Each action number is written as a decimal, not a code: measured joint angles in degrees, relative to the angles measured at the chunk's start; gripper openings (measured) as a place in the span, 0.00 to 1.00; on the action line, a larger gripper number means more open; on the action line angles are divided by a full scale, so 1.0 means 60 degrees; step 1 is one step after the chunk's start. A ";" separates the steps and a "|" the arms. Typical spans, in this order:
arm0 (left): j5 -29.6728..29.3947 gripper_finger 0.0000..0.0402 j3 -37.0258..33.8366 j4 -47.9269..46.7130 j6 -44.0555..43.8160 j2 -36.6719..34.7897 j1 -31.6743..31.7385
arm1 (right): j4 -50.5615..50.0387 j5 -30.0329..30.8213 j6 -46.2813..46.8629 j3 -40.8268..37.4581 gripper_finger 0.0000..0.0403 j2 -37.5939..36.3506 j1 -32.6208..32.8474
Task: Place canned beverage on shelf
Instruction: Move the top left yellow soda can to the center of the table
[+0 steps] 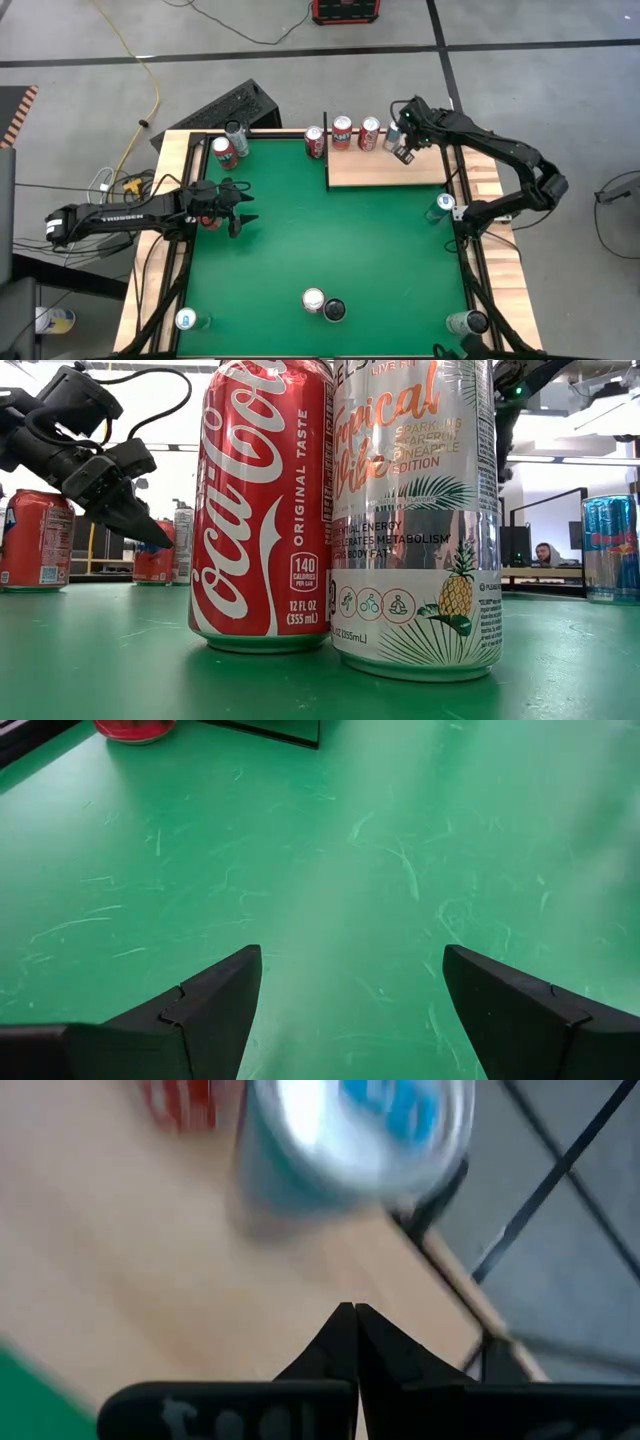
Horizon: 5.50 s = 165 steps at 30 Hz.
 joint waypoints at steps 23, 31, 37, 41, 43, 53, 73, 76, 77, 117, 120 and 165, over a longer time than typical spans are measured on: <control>-0.0260 0.74 -0.0015 -0.0015 0.1973 0.0007 0.0001 | -0.0404 -0.0083 0.4800 -0.1120 0.05 -0.4286 0.7729; -0.0116 0.74 -0.0020 0.0251 -0.0166 0.0005 0.0002 | 0.0164 0.0495 0.4835 -0.1339 0.05 -0.4029 0.9110; -0.0244 0.74 -0.0025 0.1615 -0.2419 0.0013 0.0002 | 0.0198 0.0814 0.4824 -0.1339 0.05 -0.3517 0.9371; 0.0175 0.74 0.0128 0.3039 -0.2523 0.0008 -0.0005 | 0.0213 0.0954 0.4752 -0.1339 0.07 -0.3135 0.9338; 0.0327 0.74 0.0545 0.3218 -0.2363 0.0011 -0.0012 | 0.0266 0.0951 0.4752 -0.1339 0.07 -0.2951 0.9340; -0.3582 0.74 0.5544 -0.2326 -0.0347 0.1959 0.1133 | 0.1448 0.1021 0.4737 -0.1339 0.07 -0.2303 1.0113; -0.3429 0.74 1.2776 -0.8451 0.0907 0.9335 0.5744 | 0.1987 0.1913 0.4913 -0.1339 0.07 -0.1601 1.2048; -0.3567 0.74 1.3131 -0.8787 0.1106 0.9810 0.5841 | 0.1990 0.1916 0.4974 -0.1339 0.07 -0.1597 1.2037; -0.3548 0.74 1.3179 -0.8854 0.1191 0.9939 0.5894 | 0.1986 0.1916 0.4977 -0.1339 0.07 -0.1597 1.2037; -0.1696 0.85 1.2950 -0.9426 0.1926 1.0539 0.6978 | 0.1550 0.1906 0.5400 -0.1339 0.07 -0.1597 1.2023; -0.1706 0.85 1.2924 -0.9325 0.1823 1.0561 0.6978 | 0.1550 0.1905 0.5400 -0.1339 0.07 -0.1597 1.2023; 0.1545 0.60 1.3179 -0.9162 0.1541 0.9092 0.2379 | 0.1182 0.1883 0.5407 -0.1339 0.08 -0.1628 1.2016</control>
